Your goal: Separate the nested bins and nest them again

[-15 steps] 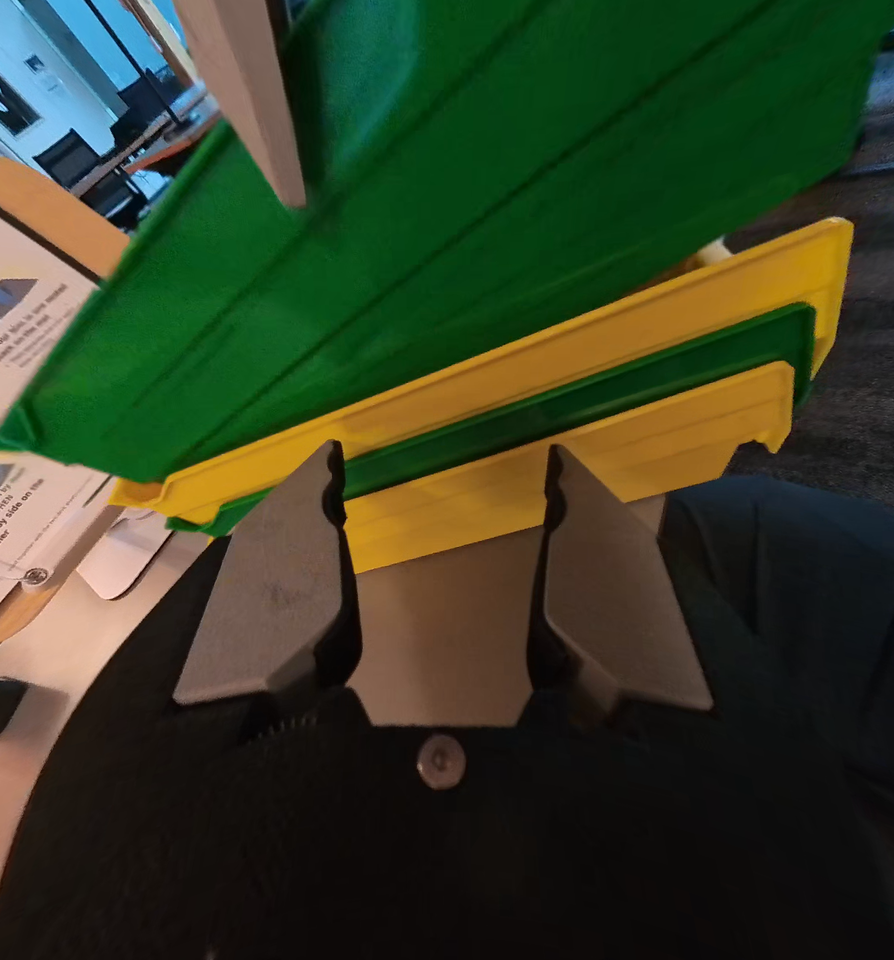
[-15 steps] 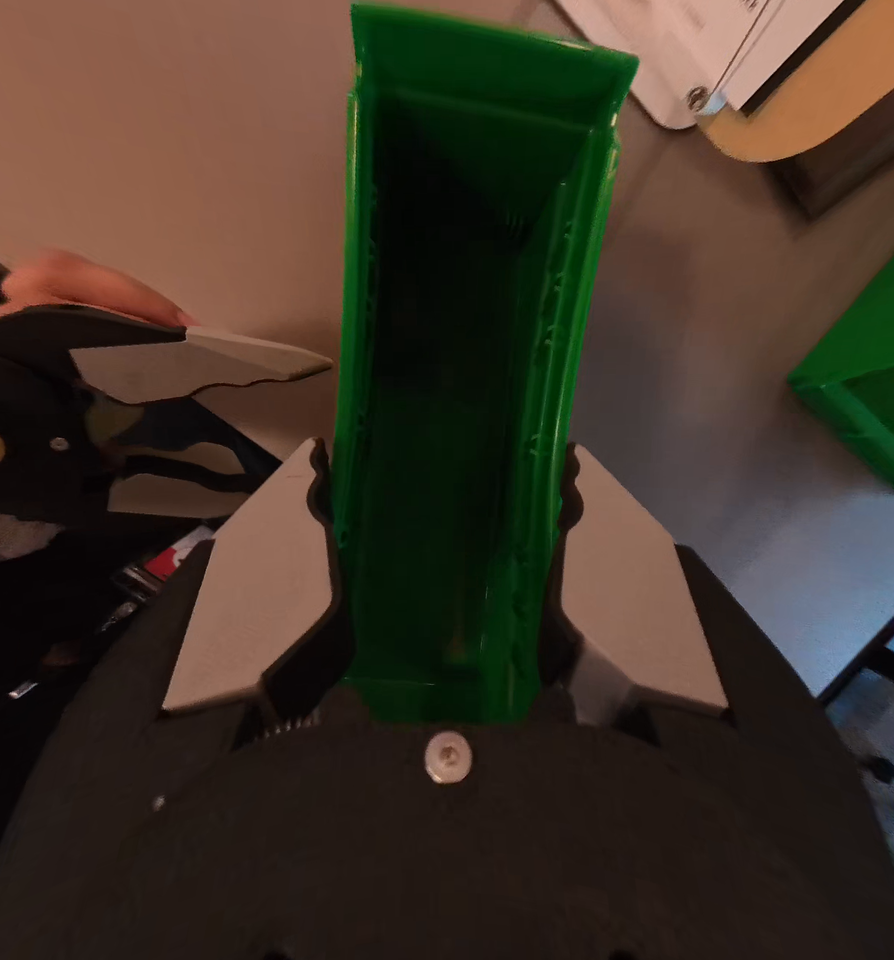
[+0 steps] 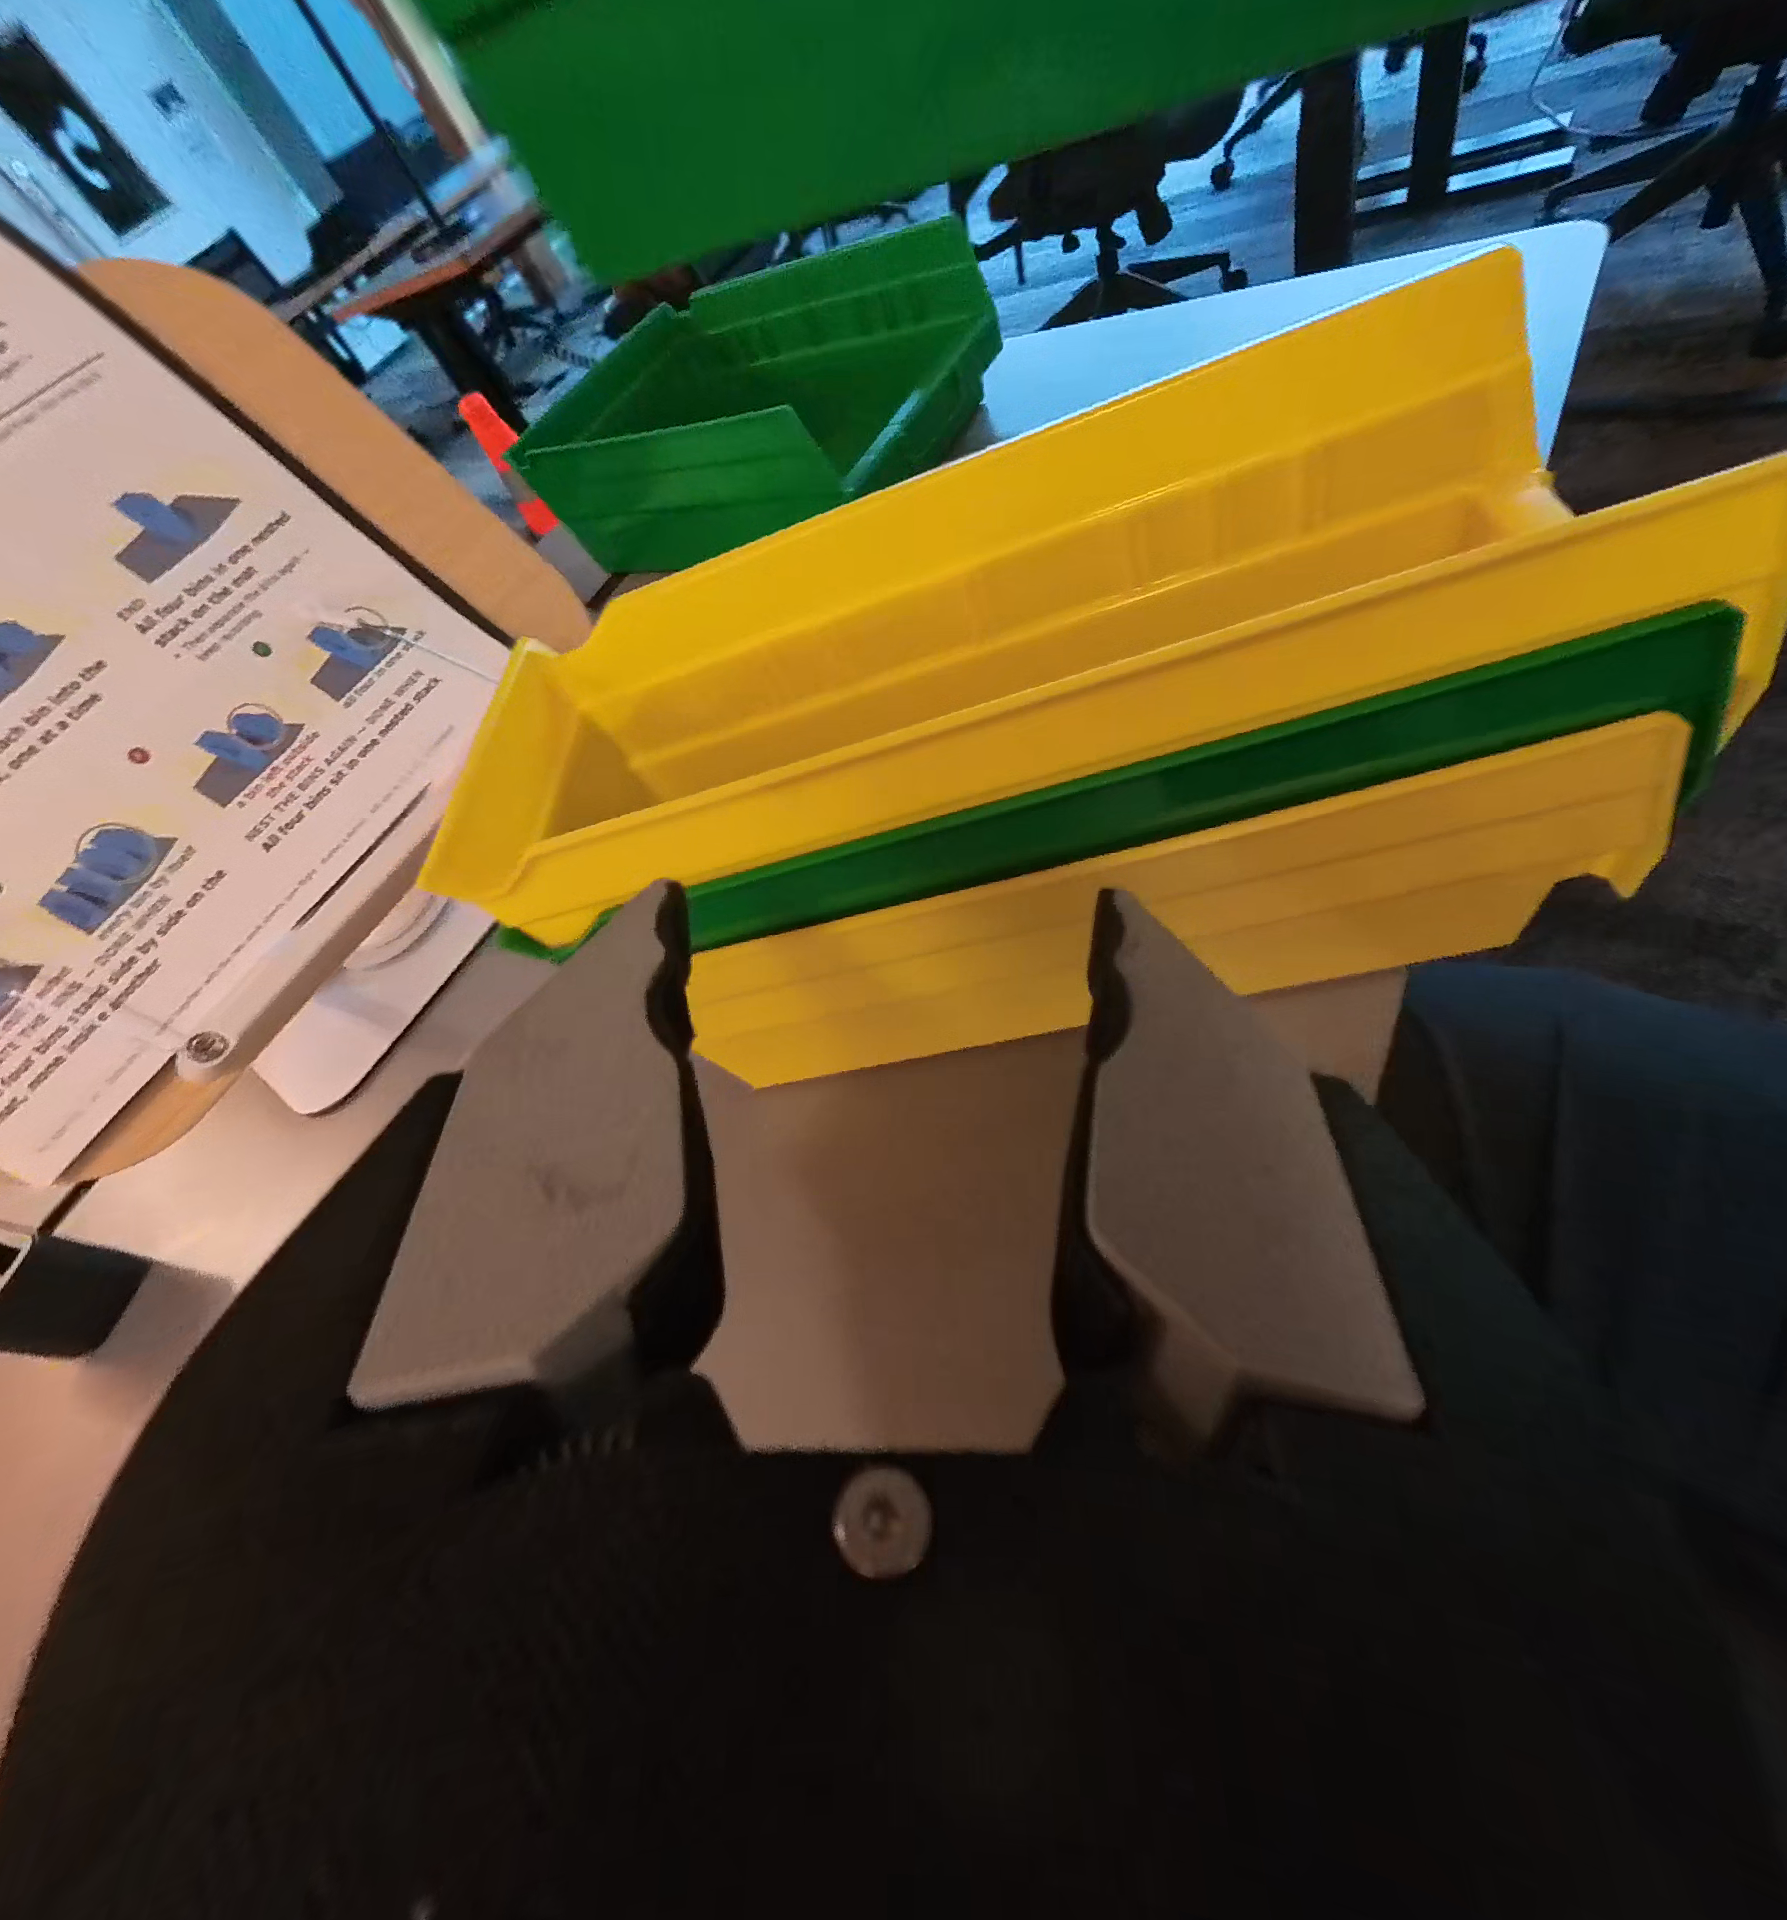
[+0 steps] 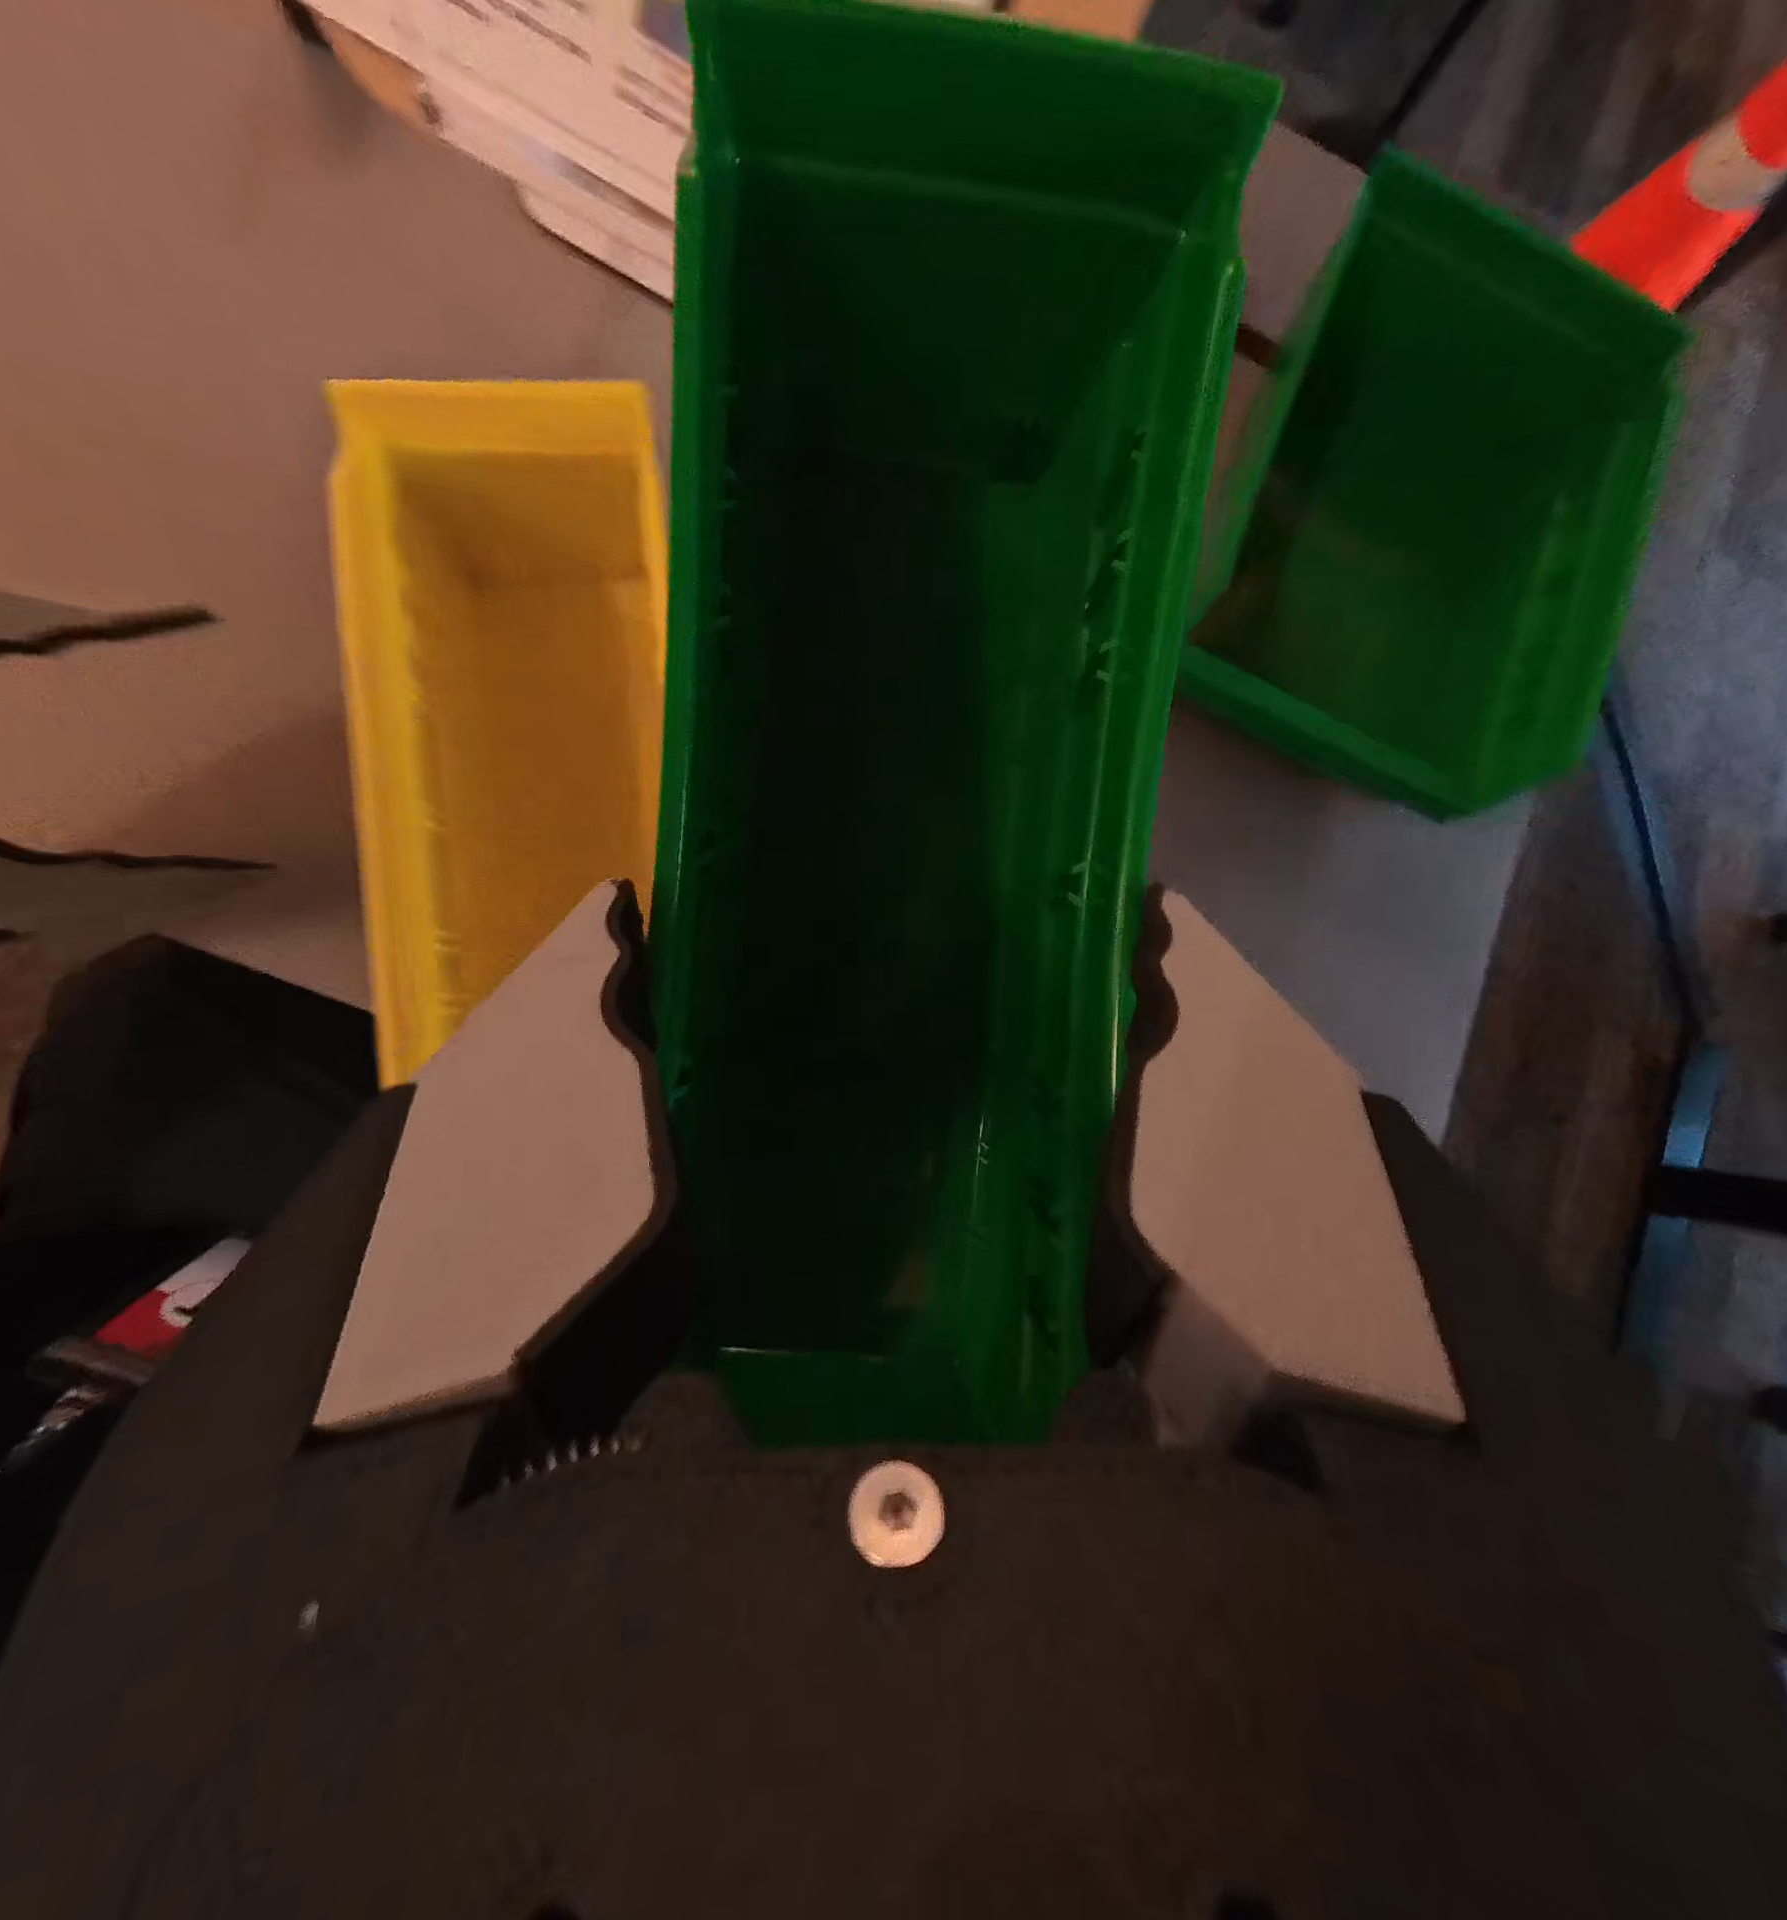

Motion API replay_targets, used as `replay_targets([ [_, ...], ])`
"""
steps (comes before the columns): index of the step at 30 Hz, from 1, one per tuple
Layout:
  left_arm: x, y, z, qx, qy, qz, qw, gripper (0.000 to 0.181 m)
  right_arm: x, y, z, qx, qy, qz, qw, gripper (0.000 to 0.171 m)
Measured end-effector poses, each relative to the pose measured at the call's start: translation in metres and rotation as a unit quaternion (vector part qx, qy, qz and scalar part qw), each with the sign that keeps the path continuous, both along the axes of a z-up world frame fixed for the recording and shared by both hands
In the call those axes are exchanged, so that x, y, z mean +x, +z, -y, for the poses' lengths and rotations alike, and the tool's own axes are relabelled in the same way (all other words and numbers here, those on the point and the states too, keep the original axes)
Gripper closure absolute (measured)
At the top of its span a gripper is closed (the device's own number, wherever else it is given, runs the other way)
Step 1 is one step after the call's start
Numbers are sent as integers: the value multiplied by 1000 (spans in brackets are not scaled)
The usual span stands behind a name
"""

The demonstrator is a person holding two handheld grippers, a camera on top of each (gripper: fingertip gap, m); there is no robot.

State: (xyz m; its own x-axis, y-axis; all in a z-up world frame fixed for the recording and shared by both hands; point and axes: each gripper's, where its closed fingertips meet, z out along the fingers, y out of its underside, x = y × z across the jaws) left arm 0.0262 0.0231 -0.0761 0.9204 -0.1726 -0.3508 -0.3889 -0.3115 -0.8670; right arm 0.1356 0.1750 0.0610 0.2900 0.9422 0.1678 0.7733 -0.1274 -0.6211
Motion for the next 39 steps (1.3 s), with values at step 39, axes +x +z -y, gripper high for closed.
replay_targets([
  [39,25,-8,17,54,-107,-181,976,126,21,-108,25,-73,32,1,997,81],
])
